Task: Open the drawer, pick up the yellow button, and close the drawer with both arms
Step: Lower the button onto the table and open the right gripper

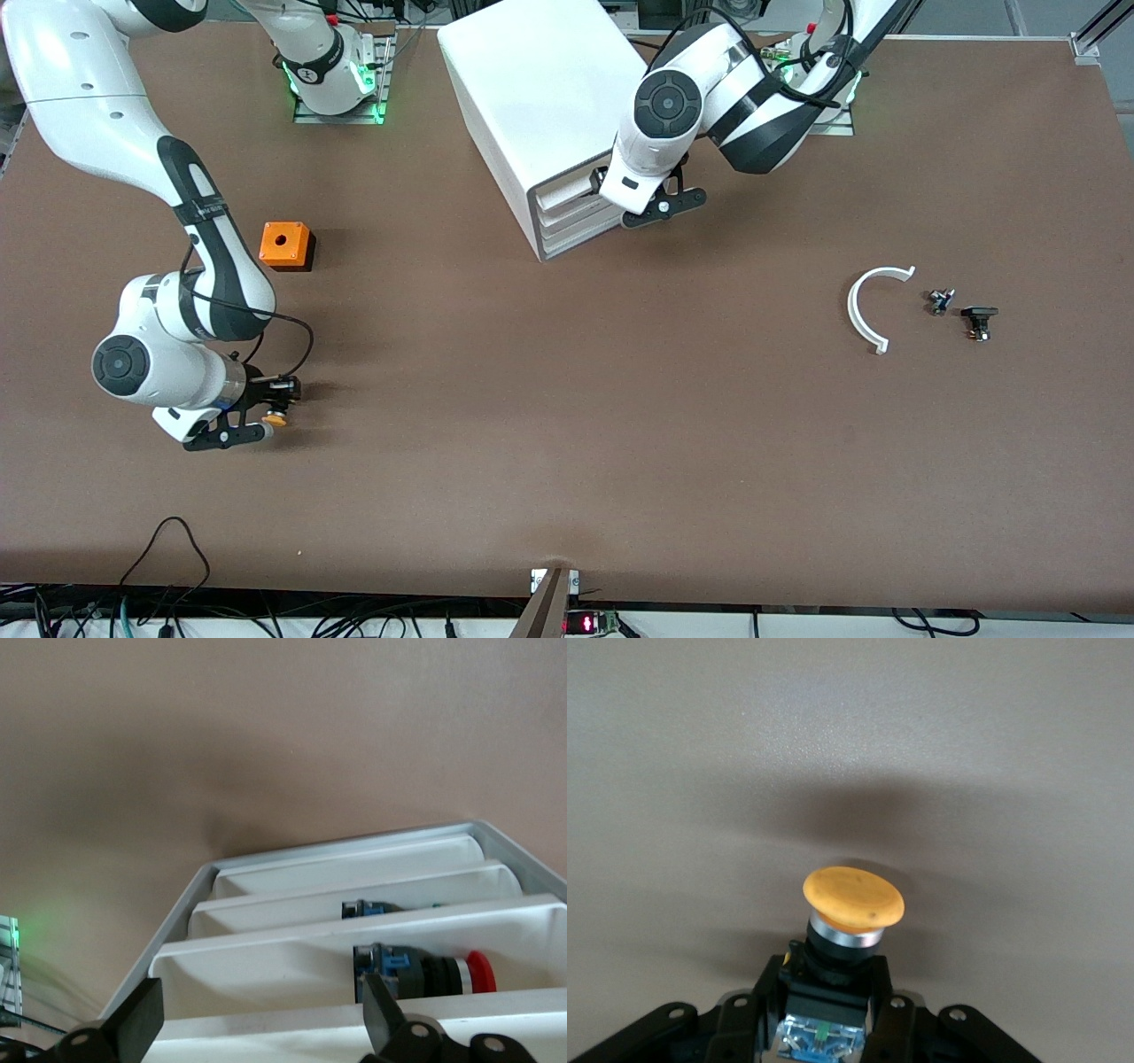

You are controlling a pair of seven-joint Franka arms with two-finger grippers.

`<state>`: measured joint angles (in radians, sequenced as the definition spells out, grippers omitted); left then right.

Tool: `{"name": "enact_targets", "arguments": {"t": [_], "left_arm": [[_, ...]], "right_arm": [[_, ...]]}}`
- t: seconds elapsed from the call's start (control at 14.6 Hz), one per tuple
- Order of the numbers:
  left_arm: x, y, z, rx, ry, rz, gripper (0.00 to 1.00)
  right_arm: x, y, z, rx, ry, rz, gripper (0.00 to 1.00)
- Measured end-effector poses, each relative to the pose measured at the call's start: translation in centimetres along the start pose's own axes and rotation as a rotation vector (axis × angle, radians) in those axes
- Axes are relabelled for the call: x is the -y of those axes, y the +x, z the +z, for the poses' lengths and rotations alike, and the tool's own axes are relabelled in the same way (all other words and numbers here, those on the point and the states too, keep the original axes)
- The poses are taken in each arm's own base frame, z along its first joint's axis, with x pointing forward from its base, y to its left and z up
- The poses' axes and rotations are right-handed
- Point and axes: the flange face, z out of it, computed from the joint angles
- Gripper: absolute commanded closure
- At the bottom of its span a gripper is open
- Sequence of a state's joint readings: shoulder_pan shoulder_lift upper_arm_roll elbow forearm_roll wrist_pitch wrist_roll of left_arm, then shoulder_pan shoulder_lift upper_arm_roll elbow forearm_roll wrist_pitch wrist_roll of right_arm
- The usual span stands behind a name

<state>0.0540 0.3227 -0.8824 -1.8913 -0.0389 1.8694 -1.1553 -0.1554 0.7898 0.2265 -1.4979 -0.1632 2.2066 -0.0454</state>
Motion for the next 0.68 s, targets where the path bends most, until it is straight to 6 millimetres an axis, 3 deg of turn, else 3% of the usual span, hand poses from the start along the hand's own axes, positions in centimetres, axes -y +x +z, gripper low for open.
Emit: {"name": "enact_targets", "arguments": {"t": [0.07, 0.27, 0.34, 0.41, 0.68], "left_arm": [[-0.1, -0.2, 0.1, 0.003, 0.001, 0.003, 0.01], [-0.2, -0.5, 0.3, 0.015, 0.001, 0.004, 0.01], [-0.2, -0.6, 0.4, 0.018, 0.001, 0.003, 0.01], [-0.2, -0.6, 0.4, 0.018, 0.001, 0.003, 0.01], [-0.2, -0.6, 0.3, 0.018, -0.001, 0.004, 0.01]], "right_arm": [[0.1, 0.0, 0.5, -0.003, 0.002, -0.001, 0.92], [0.3, 0.1, 1.4, -0.007, 0.008, -0.001, 0.34], [0.4, 0.1, 1.5, -0.007, 0.008, -0.001, 0.09], [0.4, 0.2, 1.6, -0.008, 0.007, -0.002, 0.0], [0.3, 0.6, 0.7, -0.033, -0.027, -0.024, 0.0]]}}
